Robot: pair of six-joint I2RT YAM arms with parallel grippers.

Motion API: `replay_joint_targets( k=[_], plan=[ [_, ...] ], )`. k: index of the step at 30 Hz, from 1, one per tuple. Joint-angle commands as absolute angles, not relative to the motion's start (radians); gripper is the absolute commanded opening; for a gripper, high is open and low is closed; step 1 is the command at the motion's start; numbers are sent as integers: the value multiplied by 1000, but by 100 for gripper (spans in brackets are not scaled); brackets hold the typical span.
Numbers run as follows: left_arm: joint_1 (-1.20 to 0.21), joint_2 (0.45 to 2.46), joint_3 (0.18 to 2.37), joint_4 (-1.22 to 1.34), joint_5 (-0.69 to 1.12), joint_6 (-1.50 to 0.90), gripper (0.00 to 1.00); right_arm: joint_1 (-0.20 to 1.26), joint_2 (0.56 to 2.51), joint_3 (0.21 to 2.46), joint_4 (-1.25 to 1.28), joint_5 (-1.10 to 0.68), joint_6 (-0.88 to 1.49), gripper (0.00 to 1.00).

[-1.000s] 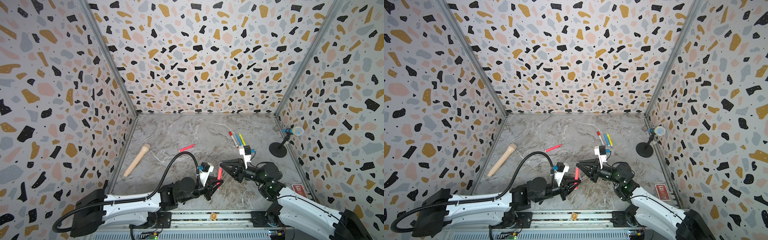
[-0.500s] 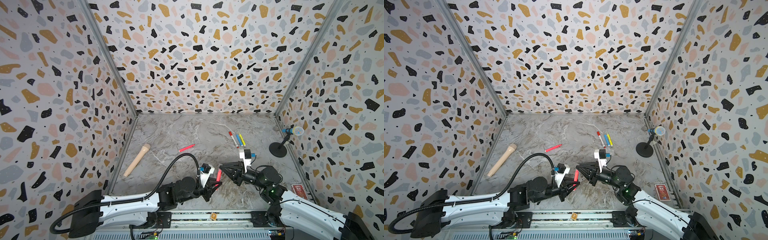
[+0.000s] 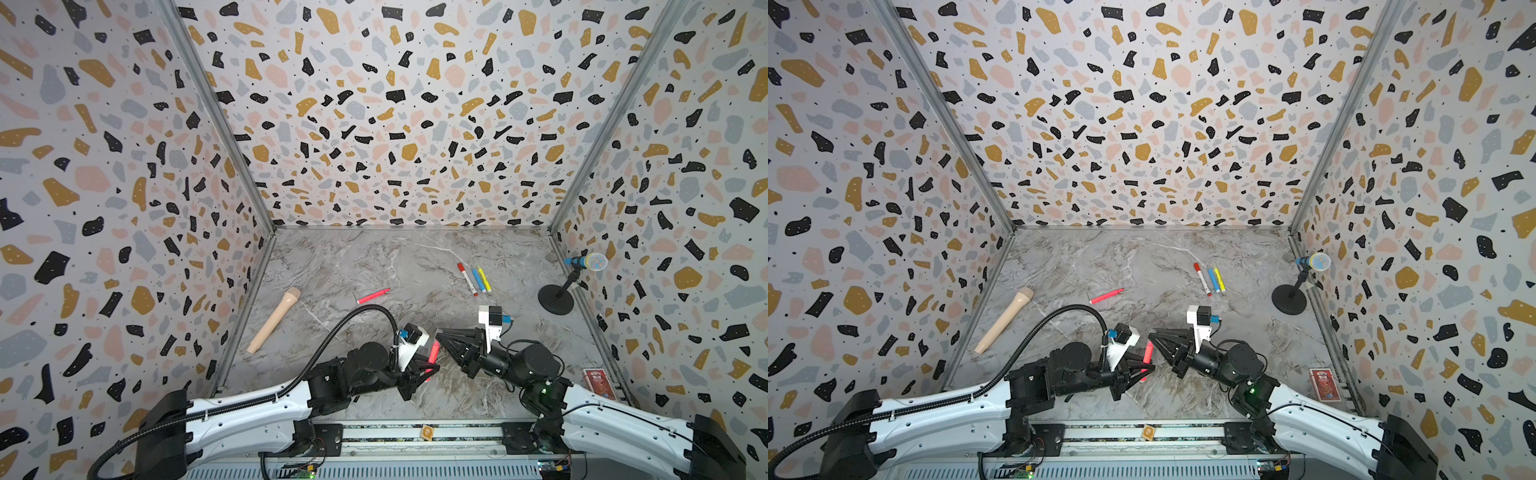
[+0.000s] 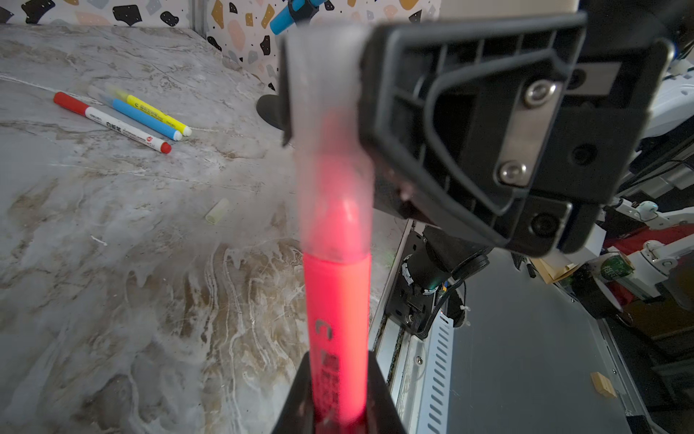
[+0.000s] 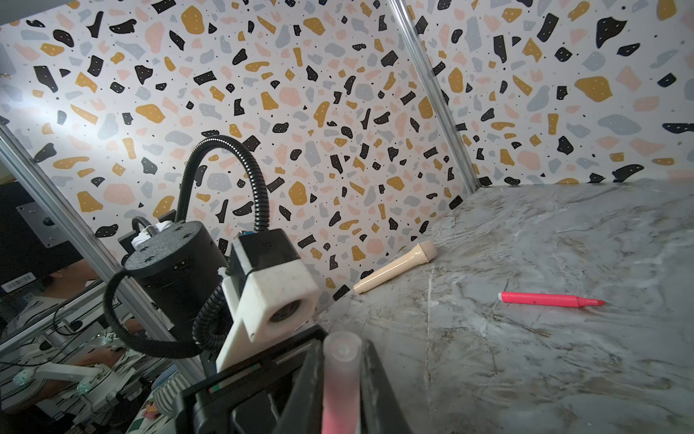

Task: Insert pens into pen caps
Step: Put on the pen cap to the pen.

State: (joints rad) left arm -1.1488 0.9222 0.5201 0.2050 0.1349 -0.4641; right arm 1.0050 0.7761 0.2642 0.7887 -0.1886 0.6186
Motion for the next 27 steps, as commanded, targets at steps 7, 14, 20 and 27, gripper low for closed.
replay_joint_targets(
  k=[7,14,20,27],
  plan=[
    [-1039,844,609,795,105,-546,0,1097,843,131,565,-378,580,0],
    [-1008,849,627,826,171,-557,0,1110,894,130,601,-484,541,0],
    [-999,846,633,759,158,-530,0,1111,880,158,553,-449,534,0],
    [-999,863,590,525,133,-438,0,1083,776,362,284,-323,438,12]
  ],
)
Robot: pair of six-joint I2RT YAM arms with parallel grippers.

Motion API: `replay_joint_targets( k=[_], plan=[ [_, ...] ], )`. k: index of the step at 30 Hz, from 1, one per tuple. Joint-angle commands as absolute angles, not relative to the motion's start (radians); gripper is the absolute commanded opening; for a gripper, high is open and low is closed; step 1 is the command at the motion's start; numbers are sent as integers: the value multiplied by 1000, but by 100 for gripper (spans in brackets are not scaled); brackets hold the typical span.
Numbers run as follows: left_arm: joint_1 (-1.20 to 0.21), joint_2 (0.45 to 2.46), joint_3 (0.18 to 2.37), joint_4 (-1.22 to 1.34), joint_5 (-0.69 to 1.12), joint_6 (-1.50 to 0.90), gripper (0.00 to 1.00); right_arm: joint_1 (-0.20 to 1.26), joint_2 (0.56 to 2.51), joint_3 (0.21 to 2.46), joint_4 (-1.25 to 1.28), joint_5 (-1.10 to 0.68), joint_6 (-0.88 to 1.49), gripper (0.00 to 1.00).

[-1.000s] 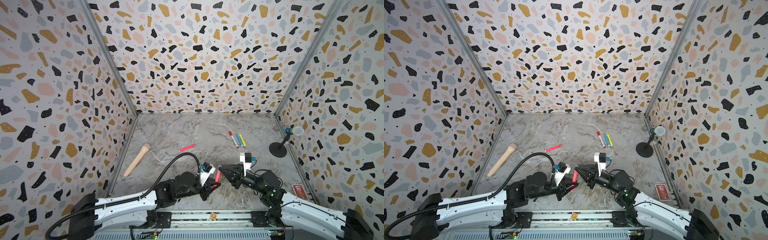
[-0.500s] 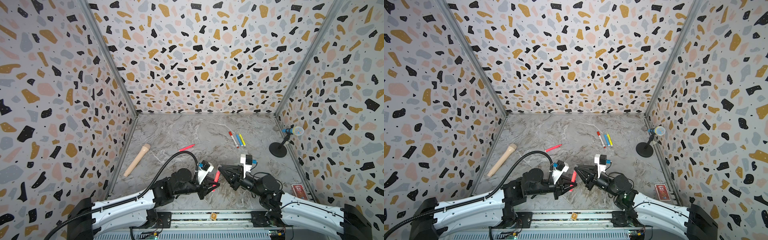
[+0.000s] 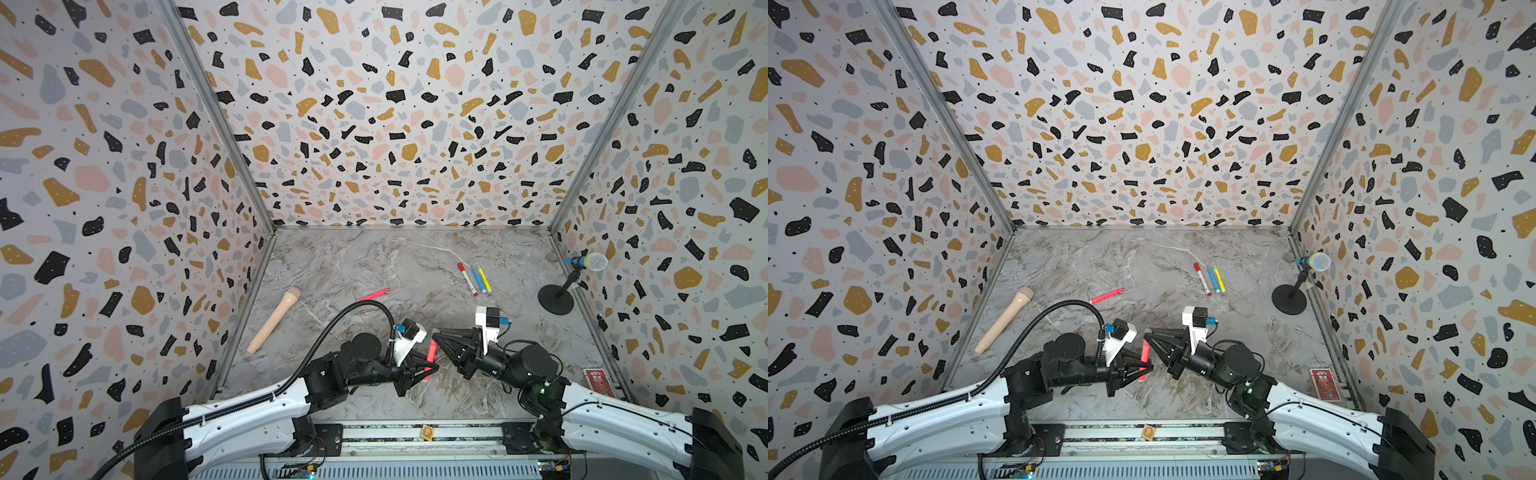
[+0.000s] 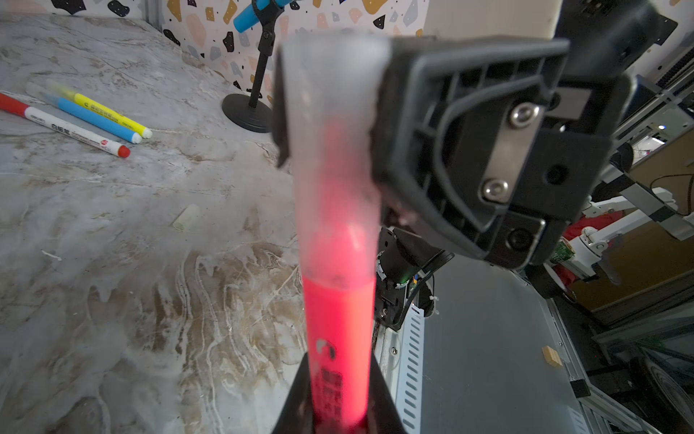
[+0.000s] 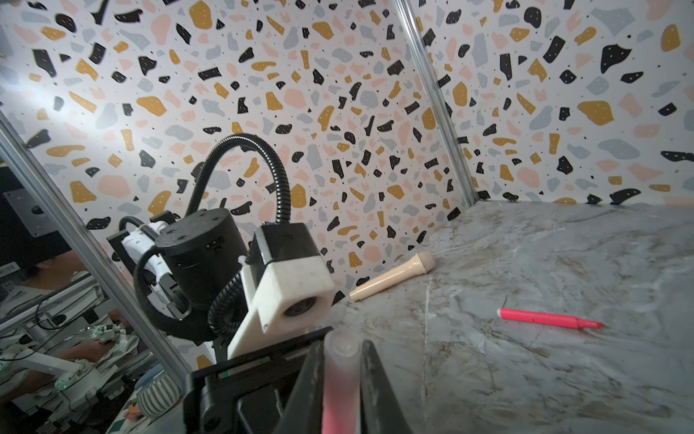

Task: Insert pens into pen caps
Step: Put on the pen cap to the pen, then place a pen at the top-right of the table.

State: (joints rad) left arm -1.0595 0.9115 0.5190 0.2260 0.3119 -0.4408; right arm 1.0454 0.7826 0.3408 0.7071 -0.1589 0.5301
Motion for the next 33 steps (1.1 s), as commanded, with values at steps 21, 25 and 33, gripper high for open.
replay_joint_targets(
  k=[21,25,33],
  plan=[
    [-1000,786,429,472,113,-468,0,956,892,738,88,-420,327,60],
    [-1000,792,431,482,124,-476,0,956,930,776,96,-421,315,58],
    [-1002,776,420,498,121,-494,0,956,995,808,96,-417,304,51]
  ],
)
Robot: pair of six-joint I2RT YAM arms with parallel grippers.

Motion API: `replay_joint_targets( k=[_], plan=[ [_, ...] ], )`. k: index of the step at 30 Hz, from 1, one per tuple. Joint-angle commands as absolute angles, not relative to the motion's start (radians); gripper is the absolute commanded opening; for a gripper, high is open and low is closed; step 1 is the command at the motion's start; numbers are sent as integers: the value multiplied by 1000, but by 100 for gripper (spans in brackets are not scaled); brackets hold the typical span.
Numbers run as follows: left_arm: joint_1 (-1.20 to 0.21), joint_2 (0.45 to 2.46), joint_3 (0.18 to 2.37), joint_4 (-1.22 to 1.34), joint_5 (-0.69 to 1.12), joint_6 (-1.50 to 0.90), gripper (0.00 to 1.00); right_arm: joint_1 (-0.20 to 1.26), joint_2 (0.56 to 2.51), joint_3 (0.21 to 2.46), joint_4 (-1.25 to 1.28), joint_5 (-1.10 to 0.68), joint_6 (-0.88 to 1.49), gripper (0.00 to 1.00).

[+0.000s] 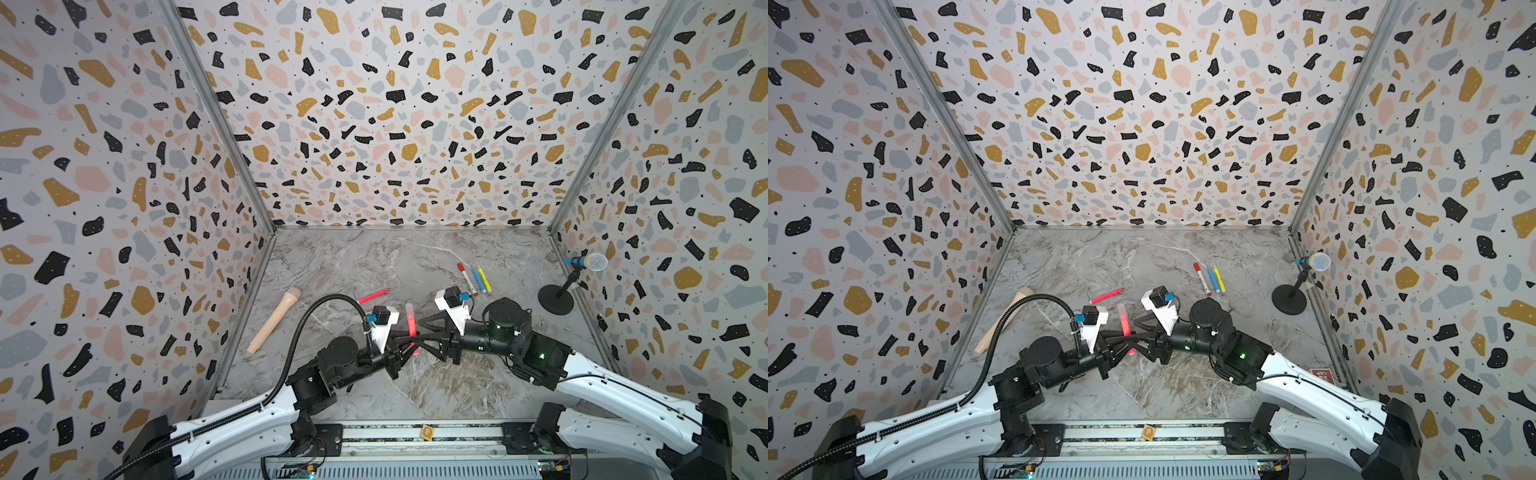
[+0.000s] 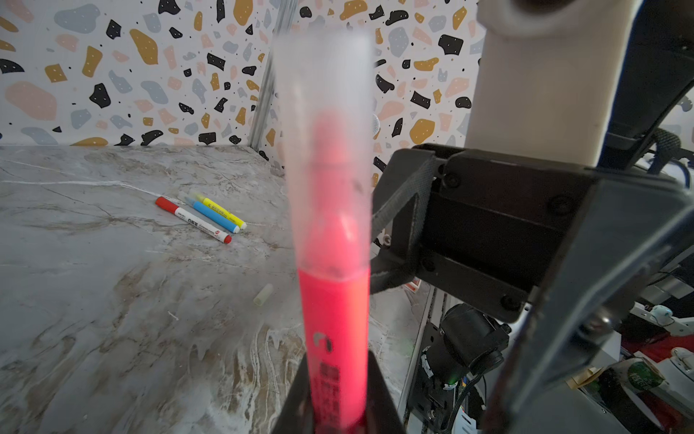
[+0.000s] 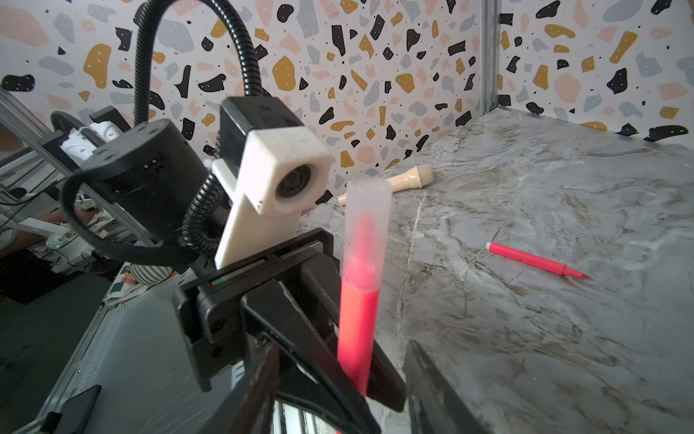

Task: Insert pens into pen caps
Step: Place a pen at the top-right of the table.

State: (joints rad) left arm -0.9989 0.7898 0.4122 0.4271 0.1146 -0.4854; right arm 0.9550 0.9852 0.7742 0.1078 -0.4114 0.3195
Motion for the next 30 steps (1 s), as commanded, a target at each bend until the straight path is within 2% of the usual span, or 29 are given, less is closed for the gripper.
replay_joint_targets(
  k=[1,10,26,30],
  plan=[
    [-1003,777,423,499,123,-494,0,956,1001,807,99,-418,304,50],
    [-1012,798,412,531,129,-502,0,955,1035,813,130,-419,322,43],
    [-1025,799,402,545,118,-499,0,903,1073,866,145,-481,369,44],
    [-1026,795,405,545,112,-499,0,903,1097,864,143,-505,374,40]
  ],
)
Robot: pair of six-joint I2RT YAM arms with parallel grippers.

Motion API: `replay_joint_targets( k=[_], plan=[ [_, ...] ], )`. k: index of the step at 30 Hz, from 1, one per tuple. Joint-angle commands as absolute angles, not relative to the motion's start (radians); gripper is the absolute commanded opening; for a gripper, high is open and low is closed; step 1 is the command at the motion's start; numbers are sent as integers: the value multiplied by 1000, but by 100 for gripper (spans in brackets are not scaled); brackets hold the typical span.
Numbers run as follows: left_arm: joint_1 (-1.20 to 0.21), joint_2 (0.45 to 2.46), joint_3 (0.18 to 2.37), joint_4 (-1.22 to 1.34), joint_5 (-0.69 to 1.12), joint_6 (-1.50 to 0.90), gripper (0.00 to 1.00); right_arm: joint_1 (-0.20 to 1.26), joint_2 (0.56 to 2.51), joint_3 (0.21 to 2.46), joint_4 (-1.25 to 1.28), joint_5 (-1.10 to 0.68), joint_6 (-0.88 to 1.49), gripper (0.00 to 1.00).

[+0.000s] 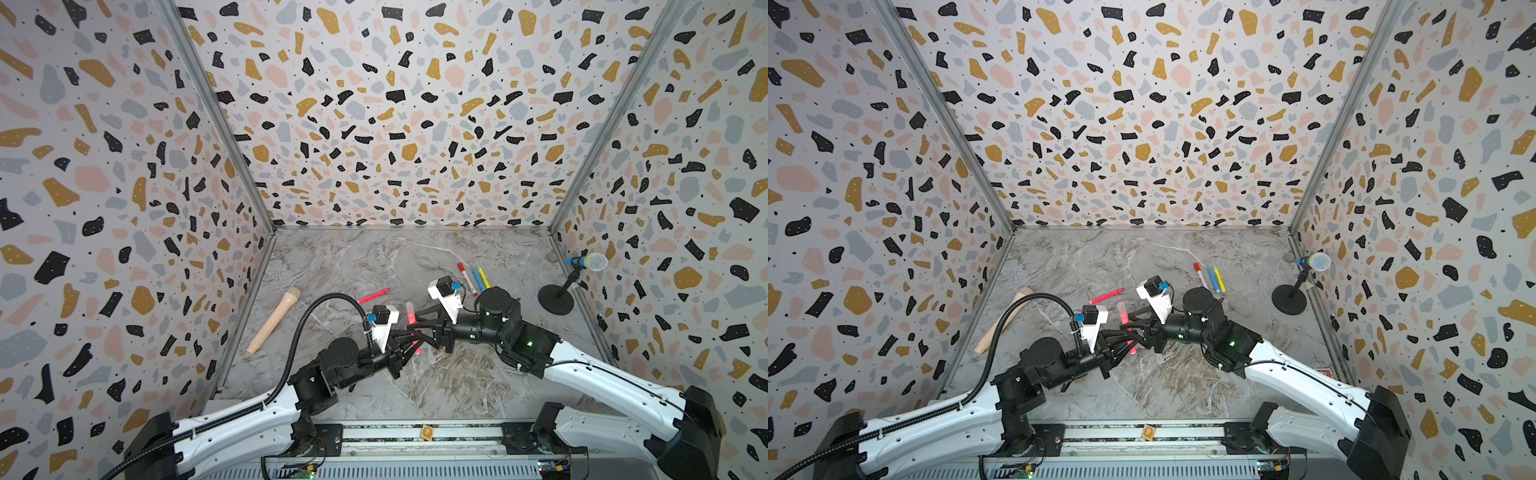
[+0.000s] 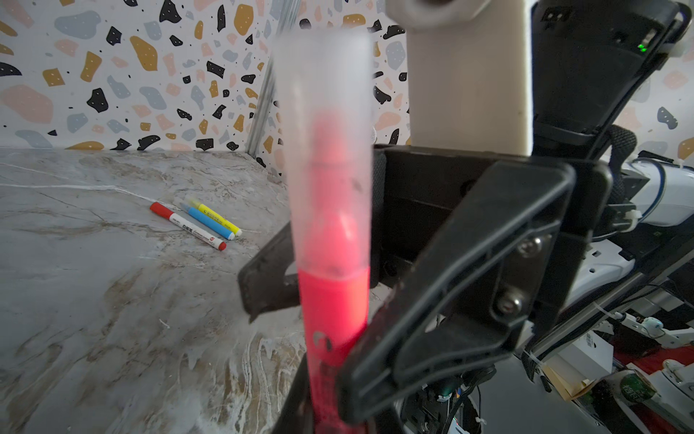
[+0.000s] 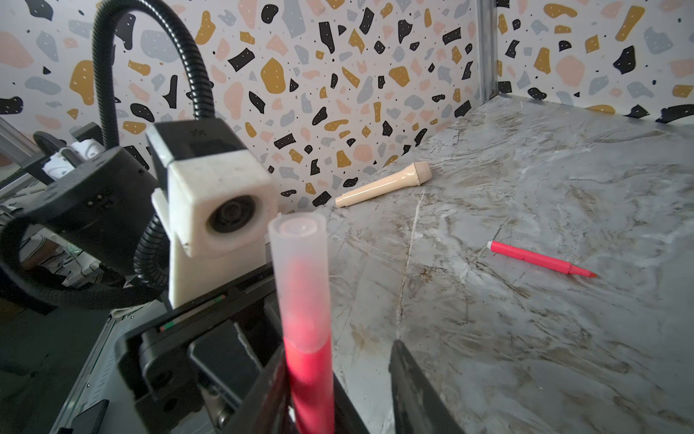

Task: Insert pens into pen caps
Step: Place a pen at the top-right of the table.

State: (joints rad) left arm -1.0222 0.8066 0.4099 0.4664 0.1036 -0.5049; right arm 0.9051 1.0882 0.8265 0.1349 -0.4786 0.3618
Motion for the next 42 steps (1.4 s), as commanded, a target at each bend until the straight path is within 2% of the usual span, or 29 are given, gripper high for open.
replay_joint_targets(
  k=[1,7,12,16,17,18,19,21,26,32,42],
  plan=[
    [-1026,793,406,544,109,-499,0,903,1100,863,139,-515,373,39],
    [-1029,790,409,527,80,-489,0,913,1099,842,112,-563,370,28],
    [-1029,795,419,508,53,-477,0,913,1092,840,83,-533,363,10],
    [-1028,793,428,468,-1,-477,1,911,1092,844,70,-480,361,6],
    [-1028,793,431,449,-24,-477,11,909,1094,847,66,-465,359,6],
    [-1028,794,435,414,-48,-477,25,905,1095,850,62,-453,358,6],
    [-1028,796,441,380,-82,-477,32,900,1098,854,53,-439,355,6],
    [-1028,803,463,267,-196,-474,38,876,1108,867,26,-411,339,6],
    [-1028,771,463,86,-396,-503,42,751,1172,922,-83,-362,296,6],
    [-1027,688,398,84,-415,-554,43,597,1357,1052,-231,-266,220,6],
    [-1028,628,404,20,-410,-558,43,539,1843,1444,-462,-49,130,6]
  ],
)
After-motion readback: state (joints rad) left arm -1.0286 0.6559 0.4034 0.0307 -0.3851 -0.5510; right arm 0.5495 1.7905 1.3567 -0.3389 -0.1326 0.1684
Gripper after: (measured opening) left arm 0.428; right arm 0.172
